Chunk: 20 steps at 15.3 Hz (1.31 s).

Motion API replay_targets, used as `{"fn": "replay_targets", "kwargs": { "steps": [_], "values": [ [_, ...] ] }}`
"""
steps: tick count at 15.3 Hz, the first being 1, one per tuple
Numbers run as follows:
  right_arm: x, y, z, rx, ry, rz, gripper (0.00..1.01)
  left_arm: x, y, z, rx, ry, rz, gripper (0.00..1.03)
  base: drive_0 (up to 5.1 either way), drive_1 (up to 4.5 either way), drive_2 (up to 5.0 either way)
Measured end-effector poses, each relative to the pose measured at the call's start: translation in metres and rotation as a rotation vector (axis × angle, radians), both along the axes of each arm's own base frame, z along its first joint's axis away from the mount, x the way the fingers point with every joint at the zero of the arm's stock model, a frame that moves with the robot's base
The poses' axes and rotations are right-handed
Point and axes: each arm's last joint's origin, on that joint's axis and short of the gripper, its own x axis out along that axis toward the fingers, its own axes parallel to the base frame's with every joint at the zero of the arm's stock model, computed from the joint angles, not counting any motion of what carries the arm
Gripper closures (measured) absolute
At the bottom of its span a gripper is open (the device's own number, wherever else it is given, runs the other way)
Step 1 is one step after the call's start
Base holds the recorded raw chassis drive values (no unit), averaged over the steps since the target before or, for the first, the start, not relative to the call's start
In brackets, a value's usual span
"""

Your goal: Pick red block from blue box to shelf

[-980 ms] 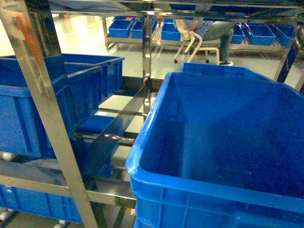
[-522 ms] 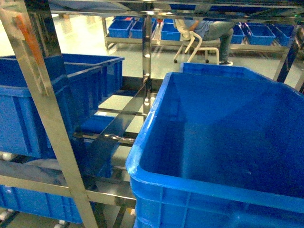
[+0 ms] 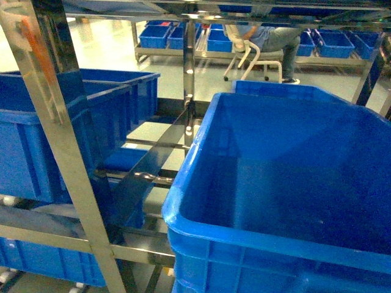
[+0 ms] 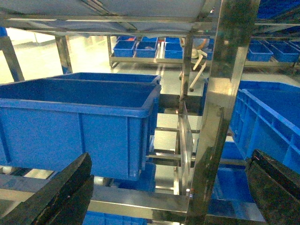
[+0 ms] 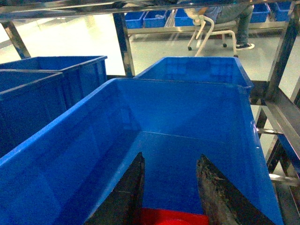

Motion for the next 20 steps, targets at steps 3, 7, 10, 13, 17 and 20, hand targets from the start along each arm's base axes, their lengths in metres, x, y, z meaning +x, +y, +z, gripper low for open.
{"fn": "replay_targets", "kwargs": {
  "steps": [3,7,10,13,17,20],
  "values": [
    [0.012,0.003,-0.013,-0.018,0.005,0.008,0.73,0.0,0.0,0.0,0.0,0.0,0.0,0.05,0.0,0.0,0.0],
    [0.033,0.006,-0.025,-0.033,-0.022,0.006,0.73,0.0,0.0,0.0,0.0,0.0,0.0,0.05,0.0,0.0,0.0],
    [0.047,0.009,-0.025,-0.039,-0.024,0.011,0.73,0.0,0.0,0.0,0.0,0.0,0.0,0.05,0.0,0.0,0.0],
    [0.05,0.011,-0.024,-0.036,-0.014,0.024,0.43,0.0,0.0,0.0,0.0,0.0,0.0,0.05,0.0,0.0,0.0],
    [0.045,0.014,-0.02,-0.034,-0.03,0.032,0.04,0.0,0.0,0.0,0.0,0.0,0.0,0.05,0.0,0.0,0.0],
    [0.036,0.007,-0.016,-0.034,-0.029,0.015,0.03,0.0,0.0,0.0,0.0,0.0,0.0,0.05,0.0,0.0,0.0]
  ]
}}
